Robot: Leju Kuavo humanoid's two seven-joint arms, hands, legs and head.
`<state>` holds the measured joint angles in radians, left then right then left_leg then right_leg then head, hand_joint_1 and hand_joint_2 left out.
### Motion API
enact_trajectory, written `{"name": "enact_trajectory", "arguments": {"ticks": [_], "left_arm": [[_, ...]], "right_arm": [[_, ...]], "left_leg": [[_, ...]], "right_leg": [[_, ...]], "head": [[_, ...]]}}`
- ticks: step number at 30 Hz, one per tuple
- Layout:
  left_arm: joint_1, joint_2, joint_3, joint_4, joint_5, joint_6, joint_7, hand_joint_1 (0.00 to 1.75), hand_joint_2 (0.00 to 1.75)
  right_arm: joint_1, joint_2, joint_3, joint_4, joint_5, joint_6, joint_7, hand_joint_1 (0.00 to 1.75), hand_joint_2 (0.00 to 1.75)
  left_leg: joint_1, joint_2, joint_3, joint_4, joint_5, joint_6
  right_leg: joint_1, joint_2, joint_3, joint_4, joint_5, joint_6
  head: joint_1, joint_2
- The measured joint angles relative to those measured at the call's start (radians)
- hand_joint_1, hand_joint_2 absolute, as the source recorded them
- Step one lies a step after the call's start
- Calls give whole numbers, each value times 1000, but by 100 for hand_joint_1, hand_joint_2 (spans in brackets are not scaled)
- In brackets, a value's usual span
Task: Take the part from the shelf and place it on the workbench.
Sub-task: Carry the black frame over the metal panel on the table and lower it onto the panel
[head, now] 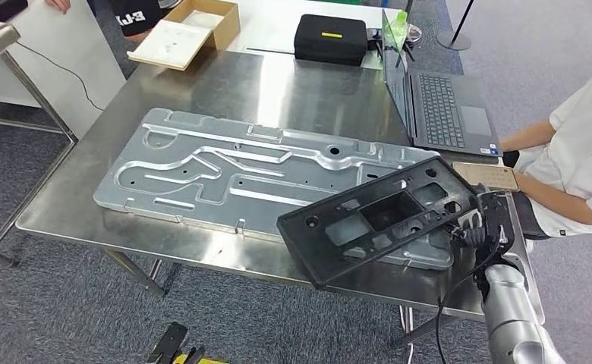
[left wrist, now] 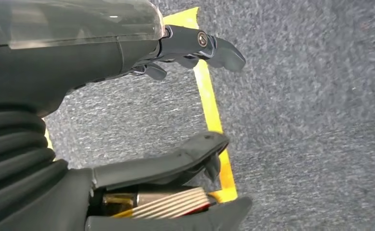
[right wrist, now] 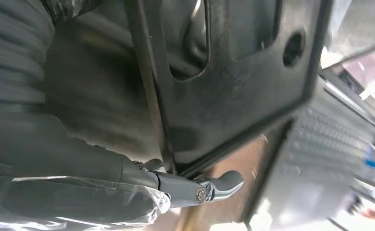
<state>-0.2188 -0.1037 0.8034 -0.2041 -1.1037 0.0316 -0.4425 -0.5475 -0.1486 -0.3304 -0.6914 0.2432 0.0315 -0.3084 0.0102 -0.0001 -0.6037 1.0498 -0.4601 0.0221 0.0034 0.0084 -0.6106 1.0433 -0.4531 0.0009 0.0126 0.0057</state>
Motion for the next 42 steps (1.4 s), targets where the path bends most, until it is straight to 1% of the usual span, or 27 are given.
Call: {"name": "enact_trajectory", "arguments": {"ticks": [3,5,7,8,9,10,11,13,14,16,18,20,22,23,24,25,27,29,32,34,35,37,38,39,40,41,42], "left_arm": [[-2,0,-1,0,-1,1,3,0,0],[-4,0,-2,0,-1,2,3,0,0],[-5,0,-2,0,0,2,2,0,0],[-4,0,-2,0,2,2,2,0,0],[-3,0,-2,0,3,2,0,0,0],[-2,0,-2,0,5,2,-1,0,0],[-1,0,-2,0,6,2,-2,0,0],[-1,-1,-2,0,6,3,-4,0,0],[-1,-1,-3,0,6,3,-4,0,0],[-1,-2,-4,0,6,3,-4,0,0],[-1,-4,-5,0,5,2,-4,0,0],[-2,-5,-5,0,4,1,-3,0,0],[-2,-7,-6,0,2,0,0,0,0],[-1,-8,-6,0,1,-1,1,0,0],[0,-9,-7,0,0,-1,2,0,0],[-1,-9,-7,0,0,-1,3,0,0],[-3,-9,-8,0,0,-1,3,0,0],[-6,-11,-11,0,-1,-1,3,0,0],[-7,-14,-15,0,-6,0,5,0,0],[-10,-16,-19,0,-9,0,8,0,0],[-12,-18,-21,0,-9,1,10,0,0],[-13,-21,-24,0,-9,2,12,0,0],[-13,-22,-25,0,-9,2,13,0,0],[-13,-23,-27,0,-10,2,14,0,0],[-12,-24,-28,0,-10,2,14,0,0],[-12,-25,-29,0,-10,2,14,0,0],[-13,-27,-29,0,-10,2,15,0,0]], "right_arm": [[-9,-35,0,44,-68,93,8,0,175],[-12,-55,5,71,-90,128,-13,0,175],[-5,-64,19,85,-93,121,-76,0,175],[4,-63,28,82,-86,92,-122,0,175],[16,-58,38,65,-75,41,-175,0,175],[30,-48,48,35,-58,-25,-225,0,175],[47,-35,58,-11,-32,-103,-264,0,175],[79,-6,80,-121,41,-262,-306,0,175],[95,6,96,-180,86,-336,-312,0,175],[126,23,128,-283,163,-442,-312,0,175],[147,34,154,-367,206,-492,-312,0,175],[160,47,172,-434,241,-534,-315,0,175],[176,59,189,-493,297,-598,-320,0,175],[186,64,197,-520,324,-627,-320,0,175],[194,68,206,-545,343,-646,-318,0,175],[199,72,213,-567,356,-657,-314,0,175],[205,77,223,-600,370,-668,-309,0,87],[209,79,228,-627,398,-687,-310,0,0],[219,88,231,-681,502,-716,-316,0,0],[227,97,239,-732,577,-724,-300,0,0],[230,100,249,-758,603,-726,-283,0,0],[235,104,280,-805,632,-728,-248,0,0],[239,105,296,-822,640,-728,-236,0,0],[243,107,311,-837,647,-728,-227,0,0],[246,109,324,-850,653,-728,-221,0,0],[248,110,335,-863,659,-728,-218,0,0],[248,111,343,-876,669,-728,-215,0,0]], "left_leg": [[3,1,6,-11,7,13],[6,2,10,-18,11,20],[5,2,10,-18,10,23],[5,2,11,-18,10,23],[5,1,11,-18,9,22],[6,1,13,-18,9,21],[6,1,15,-18,7,19],[4,1,16,-17,4,9],[4,1,16,-18,4,3],[4,1,19,-23,4,-10],[7,1,15,-10,-8,-21],[8,1,-20,70,-57,-24],[8,0,-83,200,-116,-24],[8,1,-104,244,-127,-24],[8,1,-111,254,-119,-24],[8,1,-99,227,-94,-23],[8,0,-39,101,-32,-18],[5,-1,3,10,-4,-13],[0,-3,8,-5,-1,-2],[2,-2,10,-13,6,10],[4,-2,11,-17,9,15],[4,-1,11,-18,11,20],[3,-1,10,-18,11,21],[3,-1,10,-18,11,21],[3,-1,10,-18,11,21],[3,-2,11,-18,11,20],[3,-3,12,-18,10,19]], "right_leg": [[-6,-1,-5,15,-13,16],[-11,-3,-43,99,-60,28],[-16,-3,-103,215,-107,37],[-20,-3,-121,246,-110,40],[-23,-4,-121,241,-94,42],[-26,-4,-104,202,-64,43],[-29,-5,-73,138,-28,43],[-26,-7,-19,26,9,37],[-22,-8,-6,-1,12,31],[-16,-7,-3,-9,9,18],[-18,-8,3,-18,13,3],[-19,-8,7,-26,17,-12],[-13,-8,7,-25,15,-21],[-10,-8,7,-24,14,-23],[-8,-8,7,-21,13,-24],[-7,-7,7,-18,11,-24],[-7,-4,7,-11,6,-21],[-4,-3,4,-2,1,-13],[-3,-2,1,-1,3,2],[-7,-3,-7,18,-13,12],[-9,-4,-22,52,-35,17],[-12,-5,-78,170,-96,25],[-13,-5,-106,228,-117,28],[-14,-5,-123,261,-122,29],[-15,-5,-122,258,-108,28],[-15,-5,-102,216,-78,26],[-14,-4,-68,147,-42,21]], "head": [[0,0],[0,0],[0,0],[0,0],[0,0],[0,0],[0,0],[0,0],[0,0],[0,0],[0,0],[-1,0],[-1,0],[-1,0],[-1,0],[-1,0],[-1,0],[-1,0],[-1,0],[-1,0],[0,0],[0,0],[0,0],[0,0],[0,0],[0,0],[0,0]]}}
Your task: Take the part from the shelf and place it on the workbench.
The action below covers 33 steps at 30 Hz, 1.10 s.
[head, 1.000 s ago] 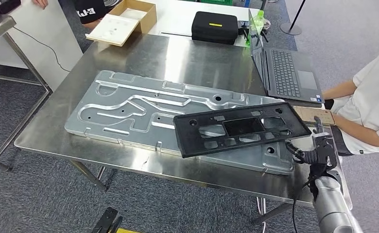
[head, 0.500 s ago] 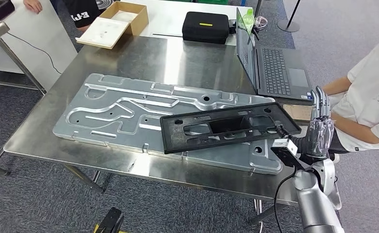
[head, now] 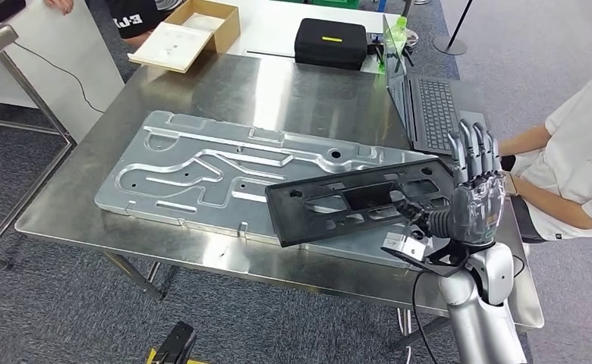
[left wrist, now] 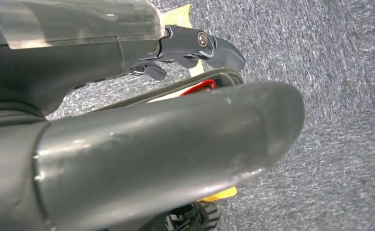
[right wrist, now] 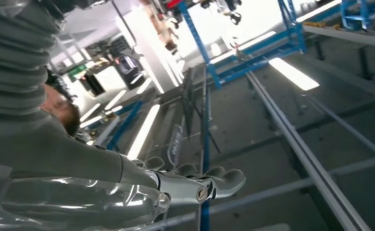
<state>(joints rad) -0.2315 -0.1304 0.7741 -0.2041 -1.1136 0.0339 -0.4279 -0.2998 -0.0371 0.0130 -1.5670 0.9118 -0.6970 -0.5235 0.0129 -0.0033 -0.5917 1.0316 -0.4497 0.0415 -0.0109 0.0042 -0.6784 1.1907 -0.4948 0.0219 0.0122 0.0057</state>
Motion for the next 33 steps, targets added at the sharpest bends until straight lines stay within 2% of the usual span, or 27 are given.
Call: {"name": "enact_trajectory", "arguments": {"ticks": [2,3,5,7,9,11,12,13,14,15,16,17,19,21,23,25,26,27,28,29,30,31,32,33], "left_arm": [[-1,-3,0,0,0,0,0,0,0],[-2,-4,-1,0,0,0,1,0,0],[-3,-6,-1,0,0,0,2,0,0],[-4,-7,-1,0,0,0,3,0,0],[-5,-8,-2,0,0,0,4,0,0],[-4,-8,-2,0,0,-1,5,0,0],[-2,-8,-2,0,0,-1,6,0,0],[-1,-8,-2,0,0,-2,6,0,0],[0,-8,-2,0,0,-2,6,0,0],[-1,-8,-2,0,0,-2,6,0,0],[-3,-8,-2,0,0,-2,6,0,0],[-4,-8,-2,0,0,-2,6,0,0],[-6,-9,-3,0,0,-2,7,0,0],[-6,-9,-3,0,0,-2,8,0,0],[-6,-9,-3,0,1,-2,9,0,0],[-8,-9,-3,0,1,-2,9,0,0],[-8,-9,-3,0,2,-1,9,0,0],[-8,-9,-4,0,2,-1,10,0,0],[-7,-9,-4,0,2,-1,11,0,0],[-6,-9,-4,0,3,0,13,0,0],[-6,-9,-4,0,3,0,14,0,0],[-6,-10,-4,0,4,1,15,0,0],[-6,-11,-4,0,4,1,15,0,0],[-6,-13,-4,0,4,1,16,0,0]], "right_arm": [[-5,3,17,-25,41,0,9,0,0],[-8,6,27,-36,70,0,17,0,0],[-12,14,44,-54,123,0,36,0,0],[-16,24,60,-71,147,0,49,0,0],[-23,32,75,-84,155,0,57,0,0],[-27,38,89,-89,162,0,63,0,0],[-27,40,97,-90,165,0,65,0,0],[-27,42,103,-90,166,0,66,0,0],[-28,44,109,-91,167,0,67,0,0],[-28,45,113,-92,167,0,67,0,0],[-29,45,116,-94,167,0,68,0,0],[-31,46,117,-96,167,0,68,0,0],[-36,46,120,-100,167,0,71,0,0],[-42,46,125,-102,169,-1,76,0,0],[-49,46,130,-104,170,-1,83,0,0],[-52,46,132,-106,170,-1,88,0,0],[-52,46,132,-106,170,-1,89,0,0],[-51,46,132,-106,170,-1,90,0,0],[-51,46,133,-106,170,-1,91,0,0],[-51,46,133,-106,170,-1,93,0,0],[-51,46,133,-106,170,-1,93,0,0],[-52,46,133,-106,170,-1,94,0,0],[-53,46,133,-107,170,-1,94,0,0],[-54,46,133,-108,170,-1,94,0,0]], "left_leg": [[-2,-2,0,0,0,-6],[-2,-3,-1,0,0,-11],[-1,-5,-2,-3,1,-23],[0,-5,-6,8,-8,-33],[0,-4,-41,83,-54,-39],[0,-4,-102,208,-111,-44],[0,-3,-123,250,-121,-46],[1,-2,-128,258,-113,-48],[1,2,-115,228,-87,-50],[2,12,-87,171,-52,-51],[0,32,-58,111,-27,-51],[-2,47,-34,62,-11,-46],[-7,58,-21,26,-9,-31],[-7,36,-23,25,-6,-16],[-4,17,-22,22,-2,-7],[-2,-2,-23,21,1,-1],[-3,-13,-24,21,1,1],[-3,-24,-24,21,1,1],[-4,-37,-24,21,1,1],[-5,-49,-23,21,1,1],[-5,-62,-22,21,2,1],[-4,-74,-21,21,2,1],[-2,-85,-22,20,3,-2],[1,-95,-24,19,5,-5]], "right_leg": [[6,1,61,-121,41,-10],[9,1,74,-150,46,-15],[14,-1,77,-160,45,-22],[11,-9,83,-173,51,-31],[7,-22,89,-184,55,-43],[9,-34,89,-184,53,-49],[10,-41,89,-183,52,-50],[10,-47,89,-182,51,-50],[9,-55,89,-178,48,-48],[8,-63,89,-172,44,-45],[9,-70,88,-165,38,-41],[11,-77,87,-155,32,-35],[16,-93,84,-143,23,-26],[17,-104,85,-139,18,-18],[11,-73,74,-107,-9,-7],[5,-26,29,-7,-66,1],[5,-17,-1,55,-92,3],[5,-13,-26,100,-103,3],[5,-10,-37,116,-96,1],[6,-6,-31,96,-71,-4],[7,4,-8,42,-33,-11],[9,27,21,-24,0,-20],[10,52,46,-83,24,-28],[11,72,63,-123,36,-35]], "head": [[0,0],[0,0],[0,0],[0,0],[-1,0],[-1,0],[-1,0],[-1,0],[-1,0],[-1,0],[-1,0],[-1,0],[0,0],[1,0],[1,0],[1,0],[1,0],[1,0],[1,0],[1,0],[1,0],[1,0],[1,0],[1,0]]}}
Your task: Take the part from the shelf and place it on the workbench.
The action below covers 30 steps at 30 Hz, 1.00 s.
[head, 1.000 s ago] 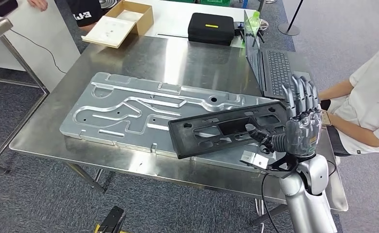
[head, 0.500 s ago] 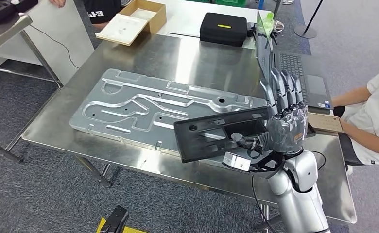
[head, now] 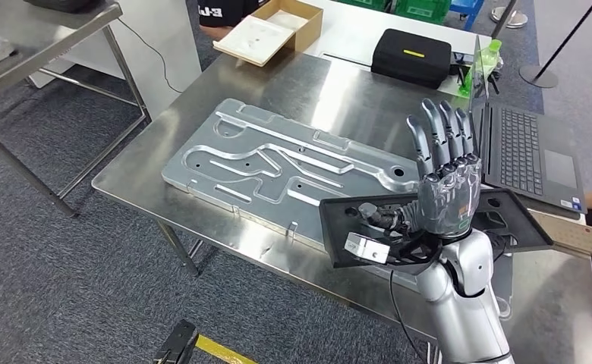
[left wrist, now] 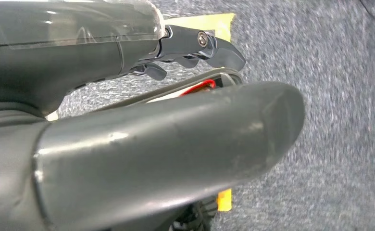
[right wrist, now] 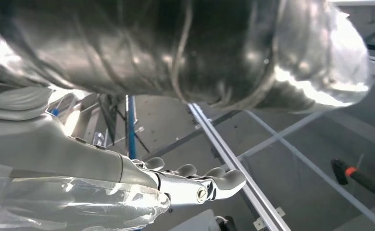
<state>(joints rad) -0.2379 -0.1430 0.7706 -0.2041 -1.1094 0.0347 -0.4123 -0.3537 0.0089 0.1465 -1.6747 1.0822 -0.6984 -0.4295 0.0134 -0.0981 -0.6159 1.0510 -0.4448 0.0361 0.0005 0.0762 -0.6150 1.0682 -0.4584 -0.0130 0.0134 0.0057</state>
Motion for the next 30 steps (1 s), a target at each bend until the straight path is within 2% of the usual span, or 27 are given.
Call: {"name": "enact_trajectory", "arguments": {"ticks": [1,3,4,6,7,8,9,10,11,12,13,14,16,18,19,21,23,24,25,26,27,28,30], "left_arm": [[0,-1,0,0,0,0,0,0,0],[3,-2,0,0,2,0,1,0,0],[5,-1,0,0,3,0,1,0,0],[4,-1,0,0,5,0,1,0,0],[2,-1,0,0,6,0,1,0,0],[1,-1,0,0,7,0,1,0,0],[2,-1,0,0,7,0,1,0,0],[5,-1,0,0,7,0,1,0,0],[7,0,0,0,8,0,1,0,0],[8,1,0,0,8,0,1,0,0],[8,2,0,0,8,1,1,0,0],[7,3,0,0,9,1,1,0,0],[7,3,0,0,9,2,0,0,0],[9,4,0,0,8,3,-1,0,0],[10,5,0,0,8,3,-1,0,0],[9,5,0,0,7,3,-1,0,0],[7,5,0,0,7,3,-1,0,0],[7,4,0,0,7,3,-1,0,0],[7,4,0,0,7,3,-1,0,0],[8,4,0,0,7,3,-1,0,0],[9,4,0,0,7,3,-1,0,0],[8,4,0,0,7,3,-1,0,0],[7,3,0,0,7,3,-1,0,0]], "right_arm": [[-1,0,0,-1,0,0,0,0,0],[-2,0,1,-3,0,0,0,0,0],[-2,0,1,-4,0,0,0,0,0],[-3,0,1,-5,0,-1,0,0,0],[-2,0,1,-4,0,-1,0,0,0],[0,0,1,-4,0,-1,0,0,0],[2,0,1,-4,0,-1,0,0,0],[3,0,2,-4,0,0,-1,0,0],[4,0,2,-4,0,0,-1,0,0],[5,0,2,-4,0,0,-1,0,0],[5,0,2,-4,0,0,-2,0,0],[5,0,2,-4,0,0,-4,0,0],[5,0,2,-4,1,-1,-7,0,0],[5,0,2,-5,1,-1,-9,0,0],[5,0,2,-5,1,-1,-9,0,0],[5,0,1,-6,2,-1,-9,0,0],[7,0,1,-7,2,-1,-9,0,0],[9,0,1,-7,2,-1,-10,0,0],[11,0,1,-6,2,-1,-10,0,0],[13,0,1,-6,2,-1,-11,0,0],[13,0,1,-6,2,-1,-11,0,0],[13,0,1,-6,2,-1,-11,0,0],[12,0,0,-6,2,-1,-12,0,0]], "left_leg": [[4,-9,-3,-2,2,-5],[8,-26,-6,-10,8,-18],[5,-17,-6,-10,7,-23],[0,31,-25,32,-25,-30],[-1,58,-49,83,-53,-33],[0,72,-77,142,-83,-36],[2,79,-102,192,-101,-40],[4,84,-114,217,-104,-44],[7,89,-107,206,-88,-48],[9,98,-83,161,-59,-52],[9,119,-50,98,-33,-54],[8,136,-21,44,-14,-51],[3,152,4,-6,-5,-38],[1,130,0,-5,-1,-22],[1,121,0,-8,1,-17],[6,104,0,-14,8,-7],[8,85,-2,-16,11,-2],[8,75,-3,-16,12,-1],[7,64,-4,-15,13,0],[7,52,-4,-15,14,0],[7,39,-4,-15,15,-2],[7,26,-3,-15,16,-3],[8,4,-6,-15,20,-11]], "right_leg": [[2,11,7,-17,0,-5],[2,-7,16,-36,5,-10],[0,-20,25,-51,11,-12],[-6,-50,45,-82,21,-15],[-4,-66,49,-87,22,-16],[-3,-81,50,-88,20,-17],[-3,-97,50,-86,18,-18],[-3,-111,49,-82,15,-17],[-5,-124,48,-77,11,-15],[-6,-136,47,-70,6,-12],[-6,-148,45,-60,-1,-7],[-5,-158,43,-49,-9,-1],[1,-174,40,-34,-19,9],[1,-188,41,-32,-21,16],[-2,-183,41,-29,-26,21],[-8,-141,22,18,-63,32],[-13,-95,-32,135,-127,39],[-13,-87,-61,196,-149,40],[-14,-83,-80,231,-154,40],[-14,-81,-82,232,-140,38],[-14,-76,-66,195,-108,34],[-14,-61,-35,129,-69,29],[-14,-13,21,9,-21,18]], "head": [[0,0],[1,0],[0,0],[-1,0],[-2,0],[-2,0],[-2,0],[-3,0],[-3,0],[-3,0],[-3,0],[-3,0],[-1,0],[1,0],[1,0],[1,0],[1,0],[1,0],[1,0],[1,0],[1,0],[1,0],[1,0]]}}
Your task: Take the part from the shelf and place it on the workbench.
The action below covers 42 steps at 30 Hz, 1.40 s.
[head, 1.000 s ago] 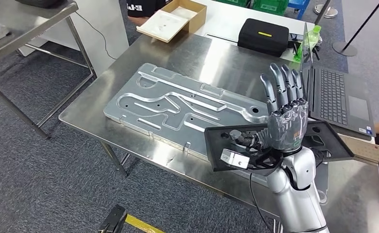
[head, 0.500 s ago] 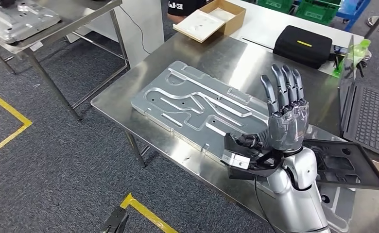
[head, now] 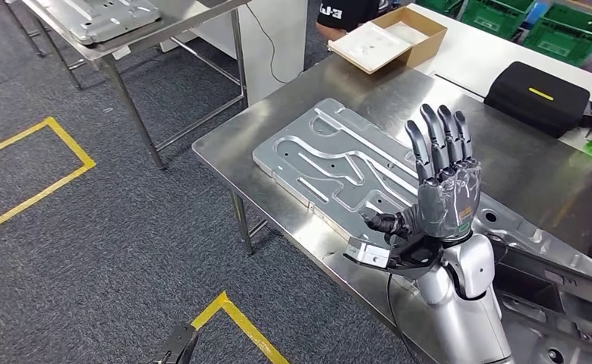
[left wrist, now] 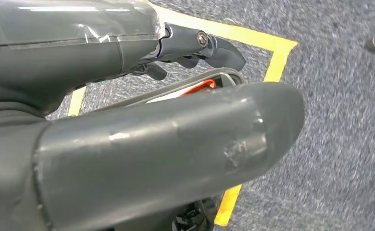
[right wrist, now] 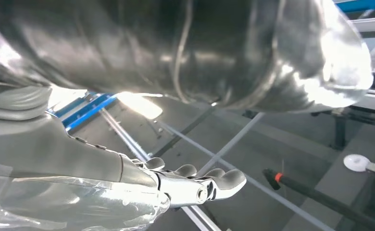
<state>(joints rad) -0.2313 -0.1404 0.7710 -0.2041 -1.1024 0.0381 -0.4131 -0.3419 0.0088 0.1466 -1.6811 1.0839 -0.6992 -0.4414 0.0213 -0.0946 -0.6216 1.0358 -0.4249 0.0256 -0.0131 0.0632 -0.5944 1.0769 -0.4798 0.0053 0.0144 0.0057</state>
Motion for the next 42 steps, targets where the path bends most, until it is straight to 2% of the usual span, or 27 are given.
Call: {"name": "enact_trajectory", "arguments": {"ticks": [2,4,6,8,10,11,12,13,15,17,19,20,21,23,25,26,27,28,30,32,34,35,37,39,40,41,42], "left_arm": [[-1,-1,0,0,-1,0,0,0,0],[2,-1,0,0,-1,0,0,0,0],[4,0,0,0,-2,1,0,0,0],[2,0,0,0,-3,1,0,0,0],[1,0,0,0,-4,1,0,0,0],[2,0,-1,0,-5,1,0,0,0],[2,0,-1,0,-6,1,0,0,0],[3,1,-1,0,-7,1,0,0,0],[1,3,-1,0,-8,1,0,0,0],[1,3,-1,0,-10,2,0,0,0],[3,4,-2,0,-10,2,0,0,0],[3,4,-2,0,-10,2,0,0,0],[3,4,-2,0,-10,2,0,0,0],[1,4,-3,0,-10,2,0,0,0],[-1,4,-4,0,-10,2,0,0,0],[0,4,-4,0,-9,2,0,0,0],[1,4,-4,0,-9,2,0,0,0],[1,4,-4,0,-9,2,0,0,0],[0,2,-4,0,-8,2,0,0,0],[-2,0,-4,0,-6,2,-1,0,0],[-1,0,-4,0,-2,1,-1,0,0],[1,1,-4,0,0,0,-1,0,0],[3,3,-4,0,1,0,-2,0,0],[0,3,-4,0,2,-1,-3,0,0],[-1,3,-4,0,2,-1,-3,0,0],[0,3,-4,0,2,-1,-3,0,0],[2,3,-4,0,2,-1,-3,0,0]], "right_arm": [[-1,0,0,0,1,0,-1,0,0],[-3,0,0,0,3,0,-2,0,0],[-5,0,0,0,4,0,-2,0,0],[-6,1,-1,1,6,0,-3,0,0],[-5,1,-1,3,8,0,-4,0,0],[-5,1,-1,5,9,0,-5,0,0],[-5,1,-1,5,10,0,-6,0,0],[-5,1,-1,6,10,0,-8,0,0],[-6,1,-1,6,10,0,-9,0,0],[-8,1,-1,6,10,0,-10,0,0],[-9,2,-1,6,10,0,-11,0,0],[-10,3,-1,6,10,0,-12,0,0],[-11,3,-2,6,10,0,-12,0,0],[-11,3,-4,6,10,0,-12,0,0],[-8,3,-6,8,10,0,-12,0,0],[-6,3,-6,9,10,0,-12,0,0],[-5,3,-7,10,10,0,-12,0,0],[-5,3,-8,11,10,0,-12,0,0],[-7,3,-8,11,10,0,-12,0,0],[-8,3,-9,11,9,0,-12,0,0],[-9,4,-10,10,8,0,-13,0,0],[-10,4,-10,10,8,0,-14,0,0],[-11,4,-10,10,8,0,-15,0,0],[-10,5,-11,10,8,0,-15,0,0],[-9,5,-11,11,8,0,-15,0,0],[-8,5,-11,11,9,0,-16,0,0],[-7,5,-11,11,9,0,-16,0,0]], "left_leg": [[4,-20,-7,-3,6,-12],[8,-35,-12,-8,12,-26],[4,5,-28,20,-10,-33],[2,64,-73,121,-72,-36],[3,81,-116,224,-115,-39],[3,84,-116,234,-111,-40],[3,89,-99,209,-91,-41],[3,101,-64,151,-61,-40],[-4,134,-2,40,-26,-31],[-11,144,13,5,-24,-19],[-10,123,8,2,-17,-9],[-8,114,8,-1,-14,-3],[-6,105,8,-4,-10,3],[-2,88,6,-8,-5,10],[-2,67,2,-8,-3,12],[-3,54,1,-7,-2,12],[-3,40,1,-7,-1,11],[-3,27,1,-7,1,10],[-2,2,-1,-7,4,4],[2,-19,-9,-7,11,-7],[5,-43,-17,-13,19,-22],[4,-41,-20,-13,19,-27],[-1,7,-42,30,-11,-34],[-1,66,-95,147,-77,-38],[0,79,-122,208,-102,-41],[0,84,-136,244,-111,-43],[0,88,-132,244,-102,-44]], "right_leg": [[3,18,17,-41,3,-5],[4,-6,22,-54,10,-11],[1,-33,30,-71,20,-20],[3,-63,32,-77,23,-27],[6,-95,29,-74,21,-30],[7,-110,28,-72,19,-30],[7,-123,27,-68,17,-29],[7,-136,26,-63,13,-27],[12,-158,24,-50,4,-19],[17,-174,22,-43,0,-11],[16,-186,22,-43,-1,-2],[14,-175,21,-38,-8,3],[11,-153,13,-19,-24,9],[5,-94,-28,75,-82,18],[3,-71,-84,193,-129,21],[2,-69,-97,218,-129,21],[2,-65,-91,205,-108,19],[2,-57,-68,156,-73,14],[0,-6,-8,25,-12,1],[2,30,20,-41,3,-7],[3,14,24,-53,4,-10],[1,0,28,-62,9,-13],[-4,-32,38,-81,19,-23],[-1,-64,39,-86,21,-28],[1,-80,37,-84,21,-28],[2,-96,36,-82,19,-29],[2,-110,35,-80,17,-28]], "head": [[0,0],[0,0],[-2,0],[-5,0],[-6,0],[-6,0],[-6,0],[-6,0],[-6,0],[-5,0],[-5,0],[-5,0],[-5,0],[-4,0],[-4,0],[-4,0],[-4,0],[-4,0],[-5,0],[-4,0],[-4,0],[-4,0],[-6,0],[-9,0],[-9,0],[-9,0],[-9,0]]}}
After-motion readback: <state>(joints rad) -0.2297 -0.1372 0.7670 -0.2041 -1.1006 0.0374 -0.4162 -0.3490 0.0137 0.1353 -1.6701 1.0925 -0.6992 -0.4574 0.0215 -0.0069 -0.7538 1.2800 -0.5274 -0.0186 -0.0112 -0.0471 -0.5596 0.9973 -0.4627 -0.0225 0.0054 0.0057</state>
